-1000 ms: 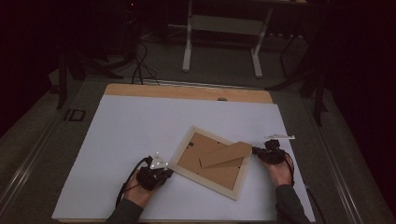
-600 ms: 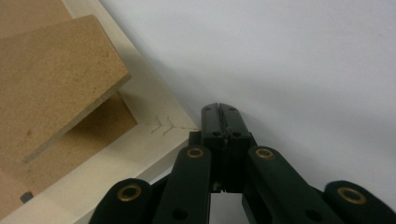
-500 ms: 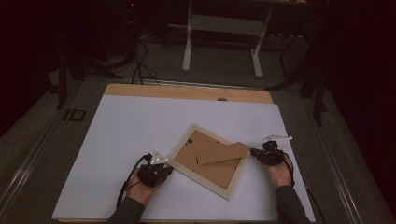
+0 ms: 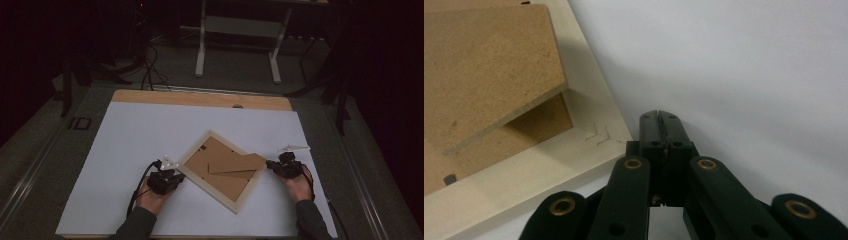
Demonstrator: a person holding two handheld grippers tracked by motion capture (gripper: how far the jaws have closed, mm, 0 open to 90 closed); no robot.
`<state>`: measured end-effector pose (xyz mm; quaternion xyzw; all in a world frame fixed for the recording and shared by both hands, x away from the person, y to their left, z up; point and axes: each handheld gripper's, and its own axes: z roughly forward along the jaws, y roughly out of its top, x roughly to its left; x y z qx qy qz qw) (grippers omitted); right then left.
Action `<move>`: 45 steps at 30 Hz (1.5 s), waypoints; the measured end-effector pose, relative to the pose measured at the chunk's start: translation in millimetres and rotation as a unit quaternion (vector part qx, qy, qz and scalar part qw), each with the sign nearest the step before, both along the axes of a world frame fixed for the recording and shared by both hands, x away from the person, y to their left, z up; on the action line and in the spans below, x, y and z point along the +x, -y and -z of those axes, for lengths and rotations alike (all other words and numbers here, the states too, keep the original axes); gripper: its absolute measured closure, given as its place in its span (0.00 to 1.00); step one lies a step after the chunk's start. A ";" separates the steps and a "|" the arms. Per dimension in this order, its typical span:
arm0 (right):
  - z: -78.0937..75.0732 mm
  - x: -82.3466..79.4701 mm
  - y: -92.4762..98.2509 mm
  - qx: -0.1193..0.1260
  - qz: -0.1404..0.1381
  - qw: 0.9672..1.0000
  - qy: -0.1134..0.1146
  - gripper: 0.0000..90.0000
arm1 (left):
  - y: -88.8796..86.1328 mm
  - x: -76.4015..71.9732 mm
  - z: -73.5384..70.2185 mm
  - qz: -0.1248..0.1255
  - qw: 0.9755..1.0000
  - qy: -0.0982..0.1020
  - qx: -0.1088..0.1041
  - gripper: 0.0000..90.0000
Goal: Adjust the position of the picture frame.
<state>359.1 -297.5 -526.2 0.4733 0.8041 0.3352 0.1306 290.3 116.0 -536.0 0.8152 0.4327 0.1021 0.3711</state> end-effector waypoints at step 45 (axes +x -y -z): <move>0.0 -20.7 -23.7 -0.002 -0.082 0.997 -0.005 1.00 | 1.2 45.2 -4.3 -0.029 0.999 0.001 0.032 1.00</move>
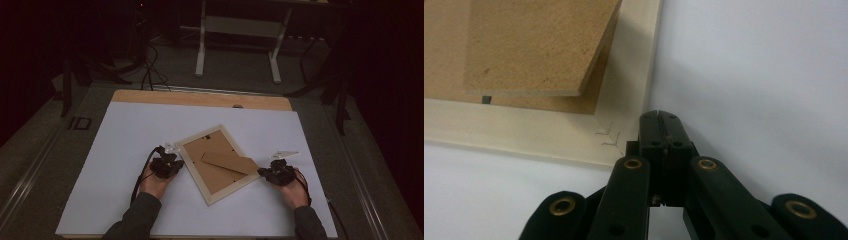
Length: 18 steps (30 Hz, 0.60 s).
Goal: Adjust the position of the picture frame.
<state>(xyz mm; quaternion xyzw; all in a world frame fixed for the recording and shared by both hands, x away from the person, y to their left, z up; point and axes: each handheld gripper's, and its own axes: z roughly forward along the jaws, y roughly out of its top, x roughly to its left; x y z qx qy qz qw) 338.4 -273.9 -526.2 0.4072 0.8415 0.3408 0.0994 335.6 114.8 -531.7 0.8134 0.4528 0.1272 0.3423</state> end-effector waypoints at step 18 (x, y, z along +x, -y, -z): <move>0.9 -17.6 -4.9 0.007 -0.031 0.999 -0.002 1.00 | 2.4 17.8 -1.5 0.003 1.000 -0.005 0.006 1.00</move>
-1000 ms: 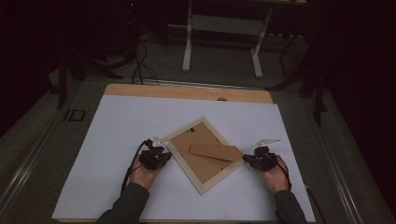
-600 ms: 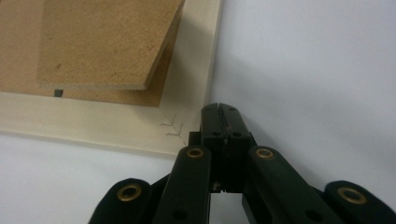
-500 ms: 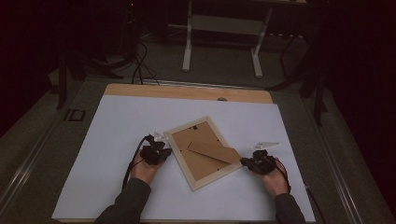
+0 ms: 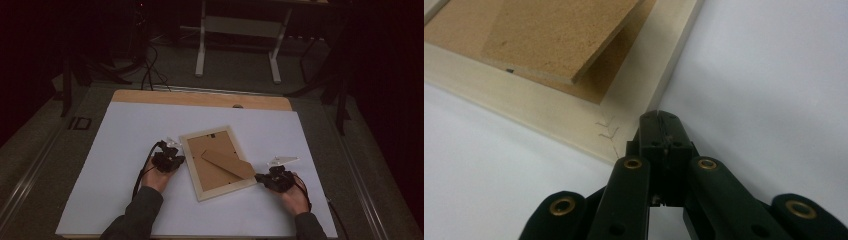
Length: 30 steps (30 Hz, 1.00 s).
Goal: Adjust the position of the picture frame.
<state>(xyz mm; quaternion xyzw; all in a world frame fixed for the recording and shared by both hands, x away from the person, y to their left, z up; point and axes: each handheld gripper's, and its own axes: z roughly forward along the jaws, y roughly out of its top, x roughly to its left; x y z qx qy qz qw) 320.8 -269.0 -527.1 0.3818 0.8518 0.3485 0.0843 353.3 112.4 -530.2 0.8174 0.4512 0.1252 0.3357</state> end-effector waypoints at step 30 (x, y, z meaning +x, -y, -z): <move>0.4 -24.3 -12.0 0.000 -0.051 0.999 -0.002 1.00 | 3.4 31.0 -0.5 0.000 1.000 -0.011 -0.010 1.00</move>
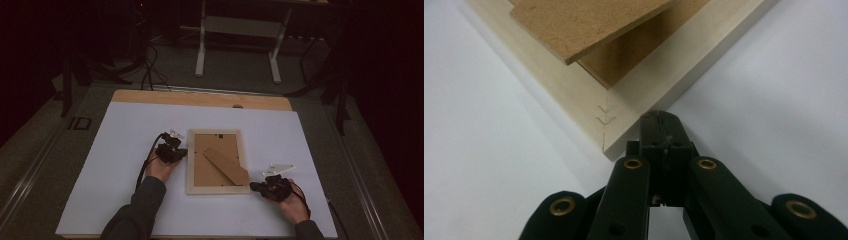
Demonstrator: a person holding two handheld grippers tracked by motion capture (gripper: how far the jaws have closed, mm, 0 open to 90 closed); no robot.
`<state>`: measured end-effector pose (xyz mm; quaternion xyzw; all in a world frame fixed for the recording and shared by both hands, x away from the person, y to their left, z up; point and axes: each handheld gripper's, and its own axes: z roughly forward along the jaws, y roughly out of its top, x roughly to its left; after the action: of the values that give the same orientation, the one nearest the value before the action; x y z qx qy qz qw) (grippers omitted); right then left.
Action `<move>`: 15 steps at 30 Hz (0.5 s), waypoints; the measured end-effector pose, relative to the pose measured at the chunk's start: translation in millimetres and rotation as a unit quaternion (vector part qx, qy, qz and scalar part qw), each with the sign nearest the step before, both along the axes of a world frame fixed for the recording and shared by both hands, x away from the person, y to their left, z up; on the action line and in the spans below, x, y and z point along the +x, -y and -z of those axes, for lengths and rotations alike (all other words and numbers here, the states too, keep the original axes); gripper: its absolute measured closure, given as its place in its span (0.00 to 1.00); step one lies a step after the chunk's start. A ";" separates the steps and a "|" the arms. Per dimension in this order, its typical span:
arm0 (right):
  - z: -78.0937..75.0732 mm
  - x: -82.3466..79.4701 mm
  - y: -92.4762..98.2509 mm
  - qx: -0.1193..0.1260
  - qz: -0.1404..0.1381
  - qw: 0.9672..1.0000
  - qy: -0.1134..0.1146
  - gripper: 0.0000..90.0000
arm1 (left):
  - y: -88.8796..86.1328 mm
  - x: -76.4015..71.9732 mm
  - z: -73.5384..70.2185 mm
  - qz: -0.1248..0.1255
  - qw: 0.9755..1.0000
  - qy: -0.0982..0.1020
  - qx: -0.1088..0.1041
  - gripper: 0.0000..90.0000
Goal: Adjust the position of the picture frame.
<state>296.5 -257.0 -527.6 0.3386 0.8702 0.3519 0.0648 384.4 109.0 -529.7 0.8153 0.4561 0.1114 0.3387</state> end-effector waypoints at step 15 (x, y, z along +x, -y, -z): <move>0.5 -14.6 -12.9 0.001 -0.034 0.999 -0.002 1.00 | 1.4 9.8 -0.1 0.004 1.000 -0.003 -0.004 1.00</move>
<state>281.9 -244.1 -528.1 0.3100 0.8810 0.3538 0.0504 394.1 107.6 -529.6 0.8160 0.4545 0.1061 0.3410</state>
